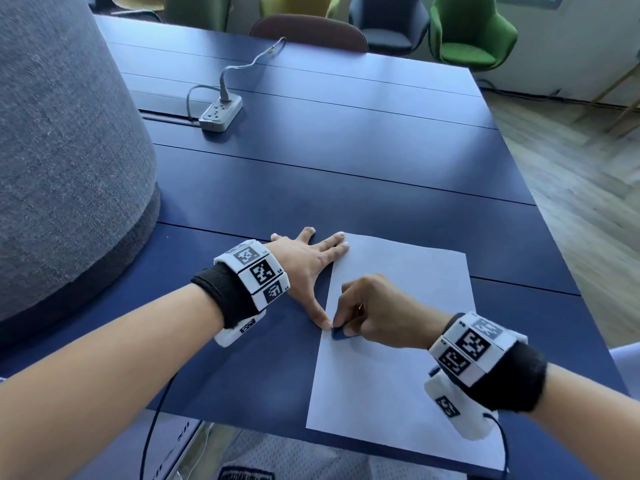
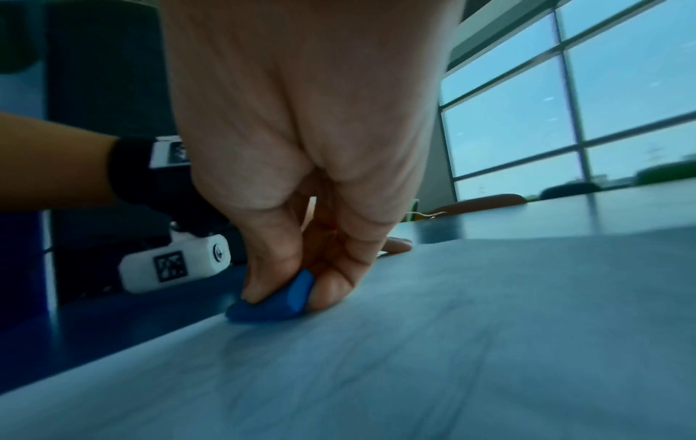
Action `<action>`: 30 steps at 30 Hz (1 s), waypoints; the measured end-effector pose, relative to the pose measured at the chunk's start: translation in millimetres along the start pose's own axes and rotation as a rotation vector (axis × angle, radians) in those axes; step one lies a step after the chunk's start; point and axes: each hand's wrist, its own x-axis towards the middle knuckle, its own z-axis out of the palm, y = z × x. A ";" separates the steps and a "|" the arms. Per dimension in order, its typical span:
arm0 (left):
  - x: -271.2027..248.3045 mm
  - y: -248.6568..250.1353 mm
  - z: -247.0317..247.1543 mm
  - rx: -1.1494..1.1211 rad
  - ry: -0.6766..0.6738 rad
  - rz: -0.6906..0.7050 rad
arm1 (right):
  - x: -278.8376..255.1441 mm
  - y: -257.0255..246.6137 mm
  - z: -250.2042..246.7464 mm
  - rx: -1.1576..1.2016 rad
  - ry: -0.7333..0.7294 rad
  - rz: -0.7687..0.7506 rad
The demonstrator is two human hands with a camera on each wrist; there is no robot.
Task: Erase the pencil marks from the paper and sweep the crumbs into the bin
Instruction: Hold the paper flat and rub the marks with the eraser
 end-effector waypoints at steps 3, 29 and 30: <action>0.1 -1.1 0.1 -0.005 0.001 -0.001 | -11.8 -2.1 5.3 0.021 -0.018 -0.012; 1.7 0.3 2.3 0.001 0.018 -0.032 | -20.7 -5.6 7.9 -0.009 -0.024 -0.028; 1.7 -0.1 2.6 0.003 0.019 -0.032 | -25.1 -6.7 9.6 -0.011 -0.064 -0.044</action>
